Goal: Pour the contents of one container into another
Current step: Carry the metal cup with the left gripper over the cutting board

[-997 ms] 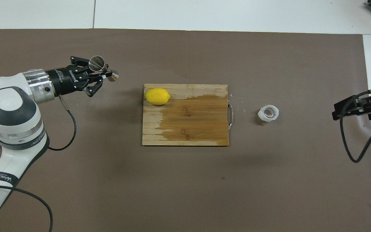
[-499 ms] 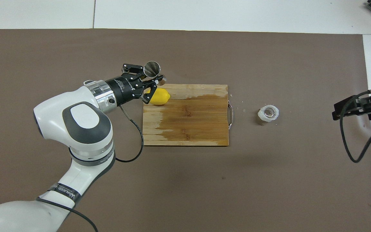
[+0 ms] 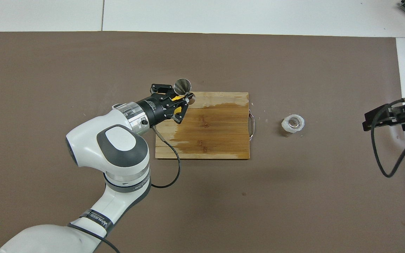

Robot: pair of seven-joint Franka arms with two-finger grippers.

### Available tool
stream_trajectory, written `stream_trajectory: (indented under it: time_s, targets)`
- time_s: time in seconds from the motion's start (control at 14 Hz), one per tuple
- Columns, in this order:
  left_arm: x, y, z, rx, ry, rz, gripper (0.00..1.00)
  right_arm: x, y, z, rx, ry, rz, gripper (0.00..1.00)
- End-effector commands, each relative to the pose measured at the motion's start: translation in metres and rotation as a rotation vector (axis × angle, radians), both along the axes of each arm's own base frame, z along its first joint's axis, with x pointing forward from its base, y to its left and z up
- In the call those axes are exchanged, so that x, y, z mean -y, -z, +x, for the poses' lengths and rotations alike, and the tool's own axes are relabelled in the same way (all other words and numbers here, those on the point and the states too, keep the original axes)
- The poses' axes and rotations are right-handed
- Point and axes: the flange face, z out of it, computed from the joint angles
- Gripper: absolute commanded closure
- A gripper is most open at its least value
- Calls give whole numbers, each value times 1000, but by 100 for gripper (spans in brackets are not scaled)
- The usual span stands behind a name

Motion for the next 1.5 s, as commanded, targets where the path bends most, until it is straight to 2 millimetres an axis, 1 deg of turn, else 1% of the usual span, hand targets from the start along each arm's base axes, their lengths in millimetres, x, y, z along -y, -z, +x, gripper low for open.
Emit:
stream_trajectory:
  time_s: [0.0, 0.07, 0.21, 0.28, 0.36, 0.43, 0.57, 0.64, 0.78, 0.85, 0.93, 1.0, 1.21, 1.42]
  targets:
    - [20, 24, -18, -20, -11, 30, 100, 2, -2, -5, 1, -11, 29, 0]
    - [22, 31, -21, -13, -9, 33, 100, 2, -2, -5, 0, -9, 29, 0]
    - [26, 37, -26, 4, -6, 29, 100, 2, -2, -5, 0, -9, 29, 0]
    - [33, 45, -32, -3, 8, 40, 100, 2, -2, -5, 0, -9, 29, 0]
    - [38, 59, -34, -22, 10, 49, 100, 2, -2, -5, 0, -9, 29, 0]
    - [37, 64, -32, -30, 1, 51, 100, 2, -2, -5, 1, -11, 29, 0]
    - [39, 67, -33, -31, 2, 61, 100, 2, -2, -5, 1, -11, 29, 0]
    - [42, 76, -36, -39, -1, 84, 100, 2, -2, -5, 0, -9, 29, 0]
    - [45, 73, -30, -27, -16, 91, 100, 2, -2, -5, 0, -9, 29, 0]
    - [46, 74, -31, -26, -13, 96, 100, 2, -2, -5, 0, -9, 29, 0]
    - [45, 72, -31, -24, -18, 97, 96, 2, -2, -5, 1, -11, 29, 0]
    - [40, 68, -29, -17, -46, 117, 1, 2, -2, -5, 1, -8, 29, 0]
    - [37, 60, -28, -3, -54, 128, 0, 2, -2, -5, 0, -9, 29, 0]
    - [36, 34, -31, 31, -68, 121, 0, 2, -2, -5, 1, -11, 29, 0]
